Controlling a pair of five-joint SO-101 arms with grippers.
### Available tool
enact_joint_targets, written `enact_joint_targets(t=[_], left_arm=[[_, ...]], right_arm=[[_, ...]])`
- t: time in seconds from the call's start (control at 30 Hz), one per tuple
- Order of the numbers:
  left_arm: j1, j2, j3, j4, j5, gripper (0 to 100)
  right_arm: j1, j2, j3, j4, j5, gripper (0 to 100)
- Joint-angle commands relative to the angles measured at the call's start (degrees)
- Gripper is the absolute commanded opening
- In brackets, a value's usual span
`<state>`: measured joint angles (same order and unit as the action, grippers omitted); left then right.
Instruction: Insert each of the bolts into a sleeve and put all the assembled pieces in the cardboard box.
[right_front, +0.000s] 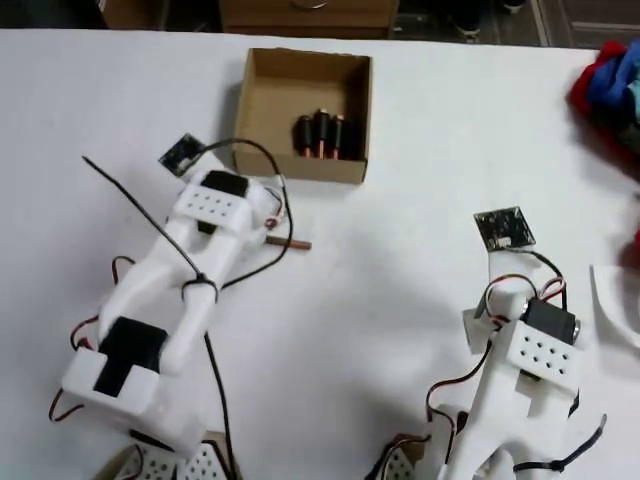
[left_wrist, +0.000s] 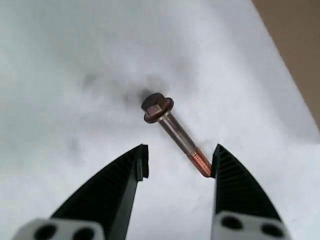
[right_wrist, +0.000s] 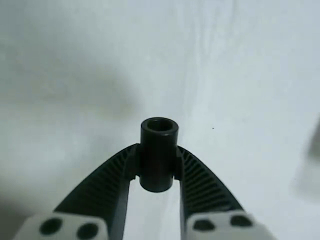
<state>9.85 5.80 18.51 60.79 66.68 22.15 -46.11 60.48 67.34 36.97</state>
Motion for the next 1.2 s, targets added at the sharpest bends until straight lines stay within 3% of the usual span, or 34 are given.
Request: enact_joint_targets(t=[0.0,0.33,0.53,0.67,0.87,0.97,1.07,1.17], left_arm=[[0.8,-0.2,0.0,-0.4,0.3,22],[-0.6,13.5,-5.3,-1.1,-2.1,22],[0.1,21.4,-14.5,3.9,-6.2,22],[2.7,23.0,-20.1,12.4,-20.9,22],[3.3,23.4,-33.2,31.8,-55.2,22],[1.8,23.6,-38.0,36.8,-69.6,22],[-0.3,23.6,-39.3,36.8,-78.0,22],[-2.3,23.6,-38.8,34.5,-79.6,22]], right_arm=[[0.0,-1.8,-0.5,-0.6,-0.1,2.2],[0.0,-2.2,-0.7,-0.5,-0.1,2.2],[0.0,-2.2,-0.7,-0.4,0.0,2.2],[0.2,-2.2,-0.7,-0.4,0.3,2.2],[0.0,-2.2,-0.7,-0.5,0.1,2.2],[0.0,-2.2,-0.7,-0.5,0.0,2.2],[0.0,-2.2,-0.7,-0.5,-0.1,2.2],[0.0,-2.2,-0.7,-0.4,-0.1,2.2]])
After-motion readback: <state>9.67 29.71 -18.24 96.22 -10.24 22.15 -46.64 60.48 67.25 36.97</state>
